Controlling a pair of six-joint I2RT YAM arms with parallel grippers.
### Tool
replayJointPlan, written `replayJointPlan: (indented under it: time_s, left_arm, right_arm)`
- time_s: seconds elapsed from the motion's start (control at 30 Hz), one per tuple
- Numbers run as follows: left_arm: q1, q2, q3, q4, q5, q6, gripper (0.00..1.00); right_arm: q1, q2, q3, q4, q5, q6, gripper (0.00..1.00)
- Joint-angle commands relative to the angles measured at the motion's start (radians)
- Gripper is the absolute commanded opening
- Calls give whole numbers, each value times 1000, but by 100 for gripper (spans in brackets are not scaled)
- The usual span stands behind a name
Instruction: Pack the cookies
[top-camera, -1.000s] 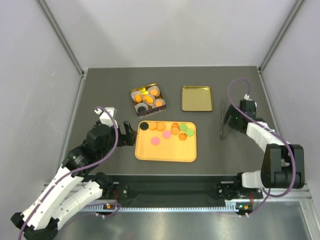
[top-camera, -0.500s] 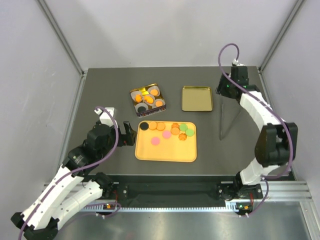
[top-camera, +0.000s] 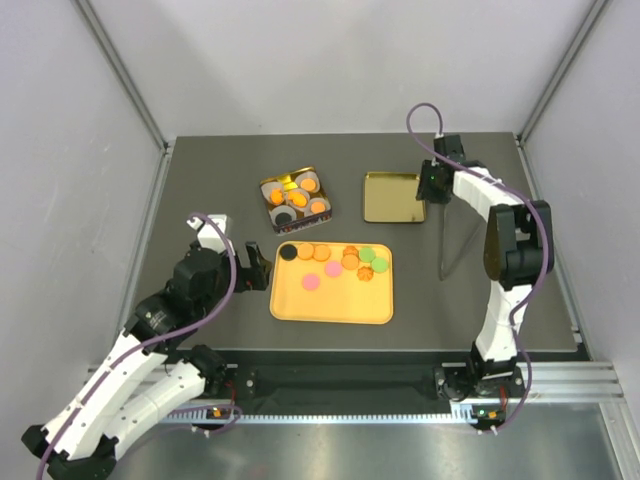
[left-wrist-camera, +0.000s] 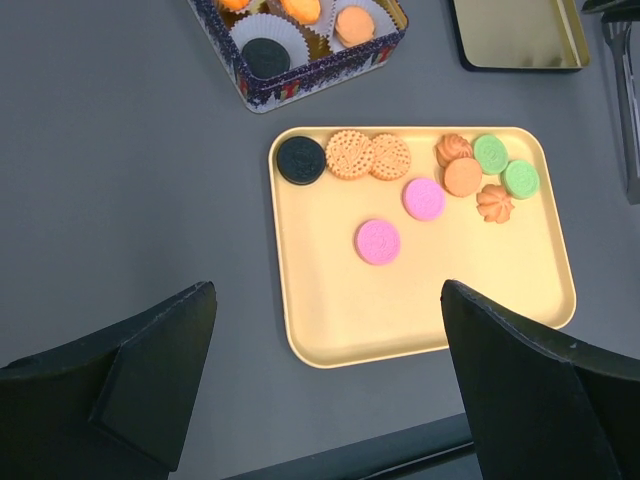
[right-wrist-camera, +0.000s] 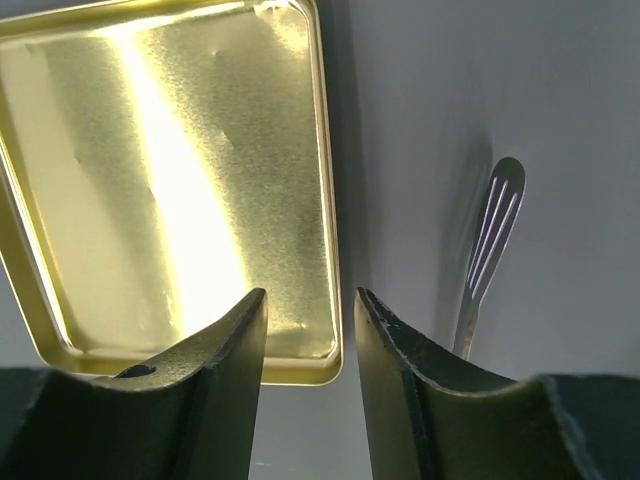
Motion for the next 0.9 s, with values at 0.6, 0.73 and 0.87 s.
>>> replayJointPlan:
  time_s: [0.6, 0.73, 0.87]
  left_arm:
    - [-1, 152, 71, 113, 112, -19, 99]
    - [-3, 267, 141, 191, 182, -47, 99]
    - [-1, 396, 232, 253, 207, -53, 99]
  right_arm:
    - [8, 106, 65, 40, -11, 13, 18]
    - [6, 77, 50, 51, -34, 25, 0]
    - [0, 11, 30, 69, -80, 63, 0]
